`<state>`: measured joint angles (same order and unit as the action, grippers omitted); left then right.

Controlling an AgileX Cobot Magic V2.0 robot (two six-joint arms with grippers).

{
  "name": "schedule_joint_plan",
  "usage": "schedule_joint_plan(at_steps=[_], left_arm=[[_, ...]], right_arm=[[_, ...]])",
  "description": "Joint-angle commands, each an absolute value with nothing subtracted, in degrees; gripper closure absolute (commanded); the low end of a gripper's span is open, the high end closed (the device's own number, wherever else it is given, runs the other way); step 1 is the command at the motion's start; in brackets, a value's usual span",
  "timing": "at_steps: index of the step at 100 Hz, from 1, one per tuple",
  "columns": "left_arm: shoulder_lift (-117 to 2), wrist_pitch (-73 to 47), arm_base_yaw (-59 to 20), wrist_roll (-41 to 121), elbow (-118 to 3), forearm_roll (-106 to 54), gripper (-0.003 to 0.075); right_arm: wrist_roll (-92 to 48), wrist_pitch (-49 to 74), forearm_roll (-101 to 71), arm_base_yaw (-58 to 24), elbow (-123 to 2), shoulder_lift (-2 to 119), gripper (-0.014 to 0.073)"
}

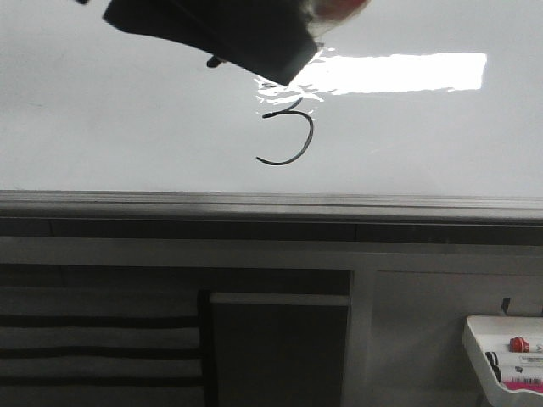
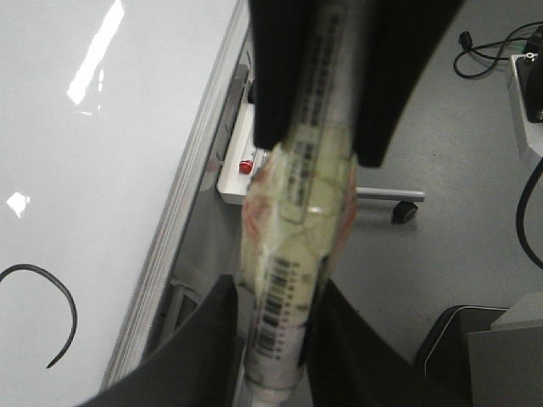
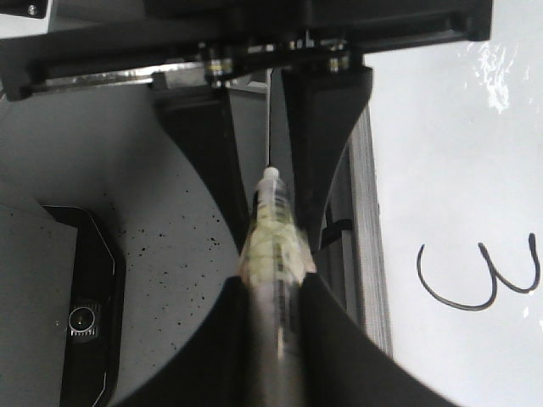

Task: Write number 3 on whiteboard

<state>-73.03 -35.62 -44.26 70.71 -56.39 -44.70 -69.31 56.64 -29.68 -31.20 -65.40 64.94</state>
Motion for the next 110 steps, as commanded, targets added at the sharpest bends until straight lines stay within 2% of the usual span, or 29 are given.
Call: schedule_joint_plan(at_steps=[1,16,56,63,73,80,94,110], left_arm=[[-71.65,-33.95,-44.65,70.69,-58.49,-46.54,0.0554],[-71.5,-33.95,-44.65,70.69,-58.49,-46.54,0.0558],[-71.5,-34.1,-44.65,70.69,-58.49,-46.54,0.0732],[-71.5,-34.1,-44.52,70.69,-58.49,-46.44,0.0739],[-71.5,-34.1,-44.52,70.69,-58.49,-46.44,0.0739],[-71.5,-34.0,-44.39,70.69,-58.49,-46.21,0.0739],[-71.26,-33.61,-41.87,70.01,-58.49,-45.36,0.0739],[-69.9,-33.26,-34.41,65.0,-58.49,-44.93,0.0739]], right_arm=[[-69.88,54.46,-32.04,-31.32,-66.88,64.0,0.0636],[-69.88,54.59,-32.04,-31.32,-66.88,64.0,0.0636],[-69.88,54.94,-32.04,-31.32,-66.88,64.0,0.0627],[-69.88,54.98,-31.93,-31.32,-66.88,63.89,0.0565],[-68.56,54.82,-31.69,-31.32,-66.88,63.4,0.0387],[-66.41,54.32,-31.11,-30.78,-67.2,62.61,0.0319],[-58.81,54.23,-26.76,-27.59,-69.52,59.14,0.0312],[-43.28,54.26,-18.06,-21.89,-70.35,52.57,0.0312]])
